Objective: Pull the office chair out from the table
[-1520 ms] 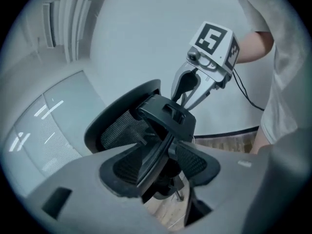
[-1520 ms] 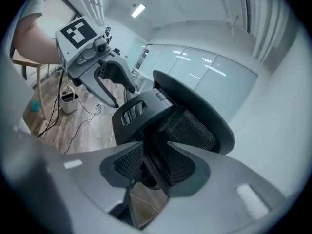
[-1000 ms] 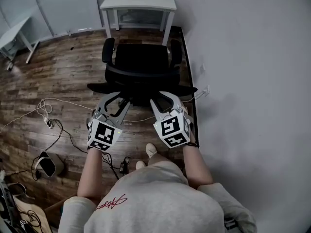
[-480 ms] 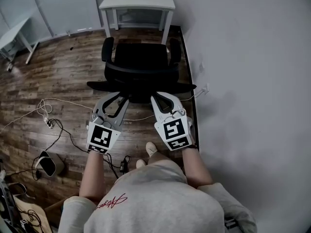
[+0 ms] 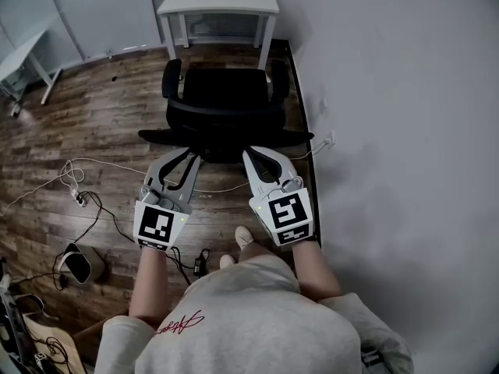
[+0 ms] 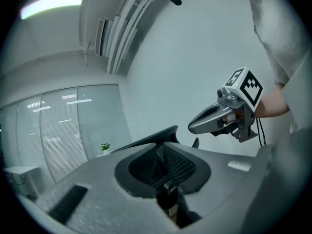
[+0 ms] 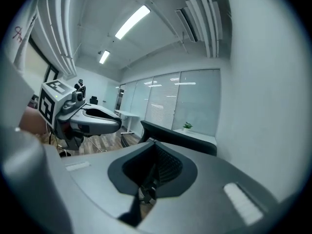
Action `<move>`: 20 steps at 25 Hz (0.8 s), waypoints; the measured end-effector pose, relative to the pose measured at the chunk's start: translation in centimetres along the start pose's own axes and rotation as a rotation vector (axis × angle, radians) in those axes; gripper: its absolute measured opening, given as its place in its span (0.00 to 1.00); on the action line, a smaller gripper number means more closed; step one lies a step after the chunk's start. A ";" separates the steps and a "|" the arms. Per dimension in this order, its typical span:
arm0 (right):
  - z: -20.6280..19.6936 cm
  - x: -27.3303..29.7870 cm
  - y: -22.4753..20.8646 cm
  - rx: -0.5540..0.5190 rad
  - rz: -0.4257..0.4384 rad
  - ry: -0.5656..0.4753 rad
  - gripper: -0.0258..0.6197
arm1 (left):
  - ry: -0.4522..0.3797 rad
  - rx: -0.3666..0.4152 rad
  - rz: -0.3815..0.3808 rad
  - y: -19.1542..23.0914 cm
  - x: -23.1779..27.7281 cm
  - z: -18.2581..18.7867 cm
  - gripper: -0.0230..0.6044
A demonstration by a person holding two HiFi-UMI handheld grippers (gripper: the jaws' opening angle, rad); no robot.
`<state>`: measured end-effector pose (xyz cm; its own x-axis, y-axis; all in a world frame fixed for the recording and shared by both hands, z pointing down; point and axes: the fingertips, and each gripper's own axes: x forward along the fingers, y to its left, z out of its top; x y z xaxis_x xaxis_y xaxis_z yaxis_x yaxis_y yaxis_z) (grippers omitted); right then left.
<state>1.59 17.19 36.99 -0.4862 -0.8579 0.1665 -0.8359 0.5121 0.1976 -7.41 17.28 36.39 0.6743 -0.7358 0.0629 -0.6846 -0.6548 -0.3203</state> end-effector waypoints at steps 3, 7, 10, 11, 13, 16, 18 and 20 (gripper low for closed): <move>0.6 -0.5 0.1 -0.005 -0.008 -0.018 0.04 | -0.028 0.001 0.003 0.1 -0.4 0.8 0.06; 1.2 -0.9 0.9 -0.020 0.011 -0.027 0.04 | -0.049 0.006 0.007 0.4 -0.8 1.1 0.03; 1.0 -1.0 1.6 -0.008 0.038 -0.026 0.04 | -0.072 0.021 0.006 0.3 -1.1 1.5 0.03; 0.8 -1.0 1.6 0.001 0.034 -0.022 0.04 | -0.073 0.023 0.003 0.1 -1.2 1.6 0.03; 0.3 -1.1 1.4 0.023 0.013 -0.013 0.04 | -0.073 0.028 -0.004 -0.1 -1.3 1.8 0.03; 0.5 -1.4 1.3 0.040 -0.008 -0.021 0.04 | -0.079 0.024 -0.006 -0.3 -1.7 2.2 0.03; 0.9 -1.7 1.4 0.034 -0.020 -0.031 0.04 | -0.075 0.004 -0.005 -0.5 -1.9 2.3 0.03; 1.0 -2.1 1.5 0.035 -0.022 -0.038 0.04 | -0.088 0.007 -0.011 -0.7 -2.0 2.5 0.03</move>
<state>1.12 19.72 35.92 -0.4765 -0.8701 0.1260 -0.8545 0.4921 0.1664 -7.53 19.64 34.11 0.7035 -0.7105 -0.0164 -0.6754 -0.6611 -0.3267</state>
